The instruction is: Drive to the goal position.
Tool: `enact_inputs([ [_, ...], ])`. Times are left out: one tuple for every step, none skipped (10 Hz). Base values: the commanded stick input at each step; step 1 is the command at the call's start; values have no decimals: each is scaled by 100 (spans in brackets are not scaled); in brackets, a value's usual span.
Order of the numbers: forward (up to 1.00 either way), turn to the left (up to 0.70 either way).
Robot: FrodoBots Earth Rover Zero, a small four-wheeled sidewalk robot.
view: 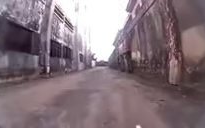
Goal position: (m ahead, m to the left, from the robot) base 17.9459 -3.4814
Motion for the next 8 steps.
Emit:
enact_inputs([
  [70,-31],
  [70,-24],
  [70,-11],
  [70,0],
  [70,0],
  [70,0],
  [70,0],
  [70,0],
])
